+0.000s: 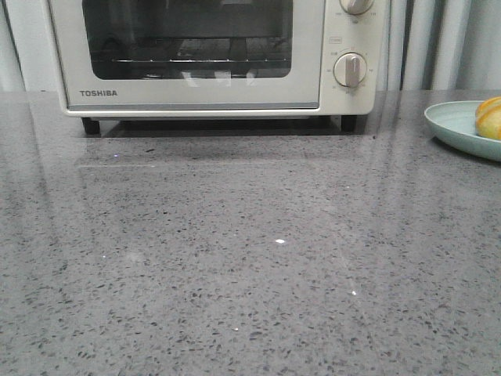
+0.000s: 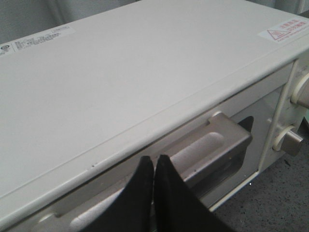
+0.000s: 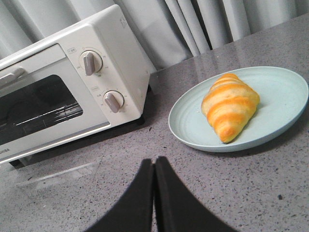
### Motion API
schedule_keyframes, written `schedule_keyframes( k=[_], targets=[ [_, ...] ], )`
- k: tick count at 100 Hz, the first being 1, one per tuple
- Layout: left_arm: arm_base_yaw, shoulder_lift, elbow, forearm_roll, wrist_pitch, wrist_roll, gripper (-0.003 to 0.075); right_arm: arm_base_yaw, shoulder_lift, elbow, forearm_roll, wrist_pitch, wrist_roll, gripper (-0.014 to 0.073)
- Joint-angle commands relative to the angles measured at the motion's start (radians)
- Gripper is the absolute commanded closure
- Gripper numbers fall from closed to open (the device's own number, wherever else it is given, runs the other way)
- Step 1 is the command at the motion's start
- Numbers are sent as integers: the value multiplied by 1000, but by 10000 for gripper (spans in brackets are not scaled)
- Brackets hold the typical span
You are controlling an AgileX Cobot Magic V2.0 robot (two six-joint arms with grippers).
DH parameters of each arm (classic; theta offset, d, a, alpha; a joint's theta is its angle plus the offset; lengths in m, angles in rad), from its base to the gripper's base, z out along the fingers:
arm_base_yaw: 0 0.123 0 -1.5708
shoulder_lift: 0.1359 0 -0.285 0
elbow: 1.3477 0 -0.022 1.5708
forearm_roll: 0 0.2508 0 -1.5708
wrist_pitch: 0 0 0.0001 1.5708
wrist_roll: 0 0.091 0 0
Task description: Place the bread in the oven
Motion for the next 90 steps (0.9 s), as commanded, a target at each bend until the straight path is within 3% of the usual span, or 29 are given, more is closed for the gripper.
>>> schedule_keyframes(
  k=[1, 17, 49, 90],
  targets=[
    [-1, -17, -18, 34, 45, -2, 742, -8, 22, -37, 0, -65, -7, 641],
    [-1, -33, 34, 108, 74, -62, 742, -18, 22, -37, 0, -65, -7, 641],
    [-1, -117, 183, 107, 95, -84, 742, -18, 22, -81, 0, -65, -7, 641],
    [-3, -169, 377, 21, 123, -84, 742, -18, 48, -220, 0, -83, -7, 641]
  ],
)
